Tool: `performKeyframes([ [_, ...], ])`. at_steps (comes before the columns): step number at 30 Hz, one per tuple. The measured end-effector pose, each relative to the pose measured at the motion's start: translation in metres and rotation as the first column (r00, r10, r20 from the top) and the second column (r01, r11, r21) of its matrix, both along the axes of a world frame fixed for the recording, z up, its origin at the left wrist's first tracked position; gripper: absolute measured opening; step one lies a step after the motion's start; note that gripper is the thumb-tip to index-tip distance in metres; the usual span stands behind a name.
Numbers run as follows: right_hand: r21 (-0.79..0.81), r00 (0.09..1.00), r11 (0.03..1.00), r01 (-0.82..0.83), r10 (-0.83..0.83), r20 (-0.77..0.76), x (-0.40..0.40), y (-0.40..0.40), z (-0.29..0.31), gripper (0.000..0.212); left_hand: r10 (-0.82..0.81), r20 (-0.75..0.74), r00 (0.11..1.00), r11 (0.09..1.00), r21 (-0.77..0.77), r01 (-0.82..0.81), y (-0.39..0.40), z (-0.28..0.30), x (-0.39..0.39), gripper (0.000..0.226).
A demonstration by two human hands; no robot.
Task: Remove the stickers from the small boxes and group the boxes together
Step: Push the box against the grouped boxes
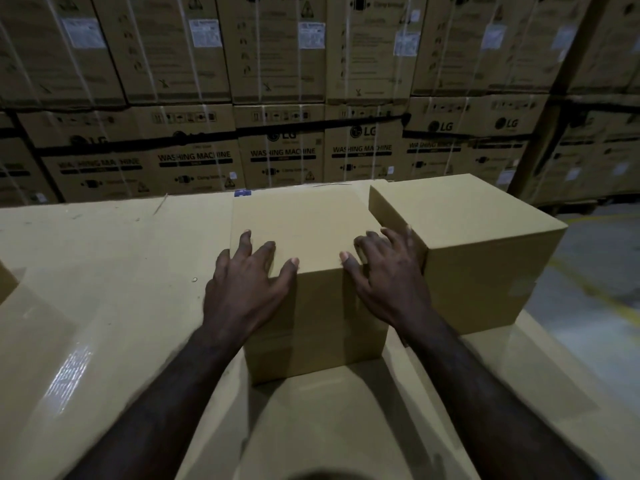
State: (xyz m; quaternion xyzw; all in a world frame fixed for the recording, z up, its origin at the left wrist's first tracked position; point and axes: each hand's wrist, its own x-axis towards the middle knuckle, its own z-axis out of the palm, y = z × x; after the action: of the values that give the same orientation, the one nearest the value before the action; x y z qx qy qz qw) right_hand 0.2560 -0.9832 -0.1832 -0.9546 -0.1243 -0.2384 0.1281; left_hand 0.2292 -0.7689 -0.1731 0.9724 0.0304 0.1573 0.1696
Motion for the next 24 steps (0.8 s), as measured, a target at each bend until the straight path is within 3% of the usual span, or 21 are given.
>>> performKeyframes([
  [24, -0.055, 0.998, 0.997, 0.057, -0.056, 0.022, 0.024, -0.029, -0.008, 0.065, -0.087, 0.005, 0.996, 0.996, 0.008, 0.087, -0.022, -0.001, 0.033, 0.079],
])
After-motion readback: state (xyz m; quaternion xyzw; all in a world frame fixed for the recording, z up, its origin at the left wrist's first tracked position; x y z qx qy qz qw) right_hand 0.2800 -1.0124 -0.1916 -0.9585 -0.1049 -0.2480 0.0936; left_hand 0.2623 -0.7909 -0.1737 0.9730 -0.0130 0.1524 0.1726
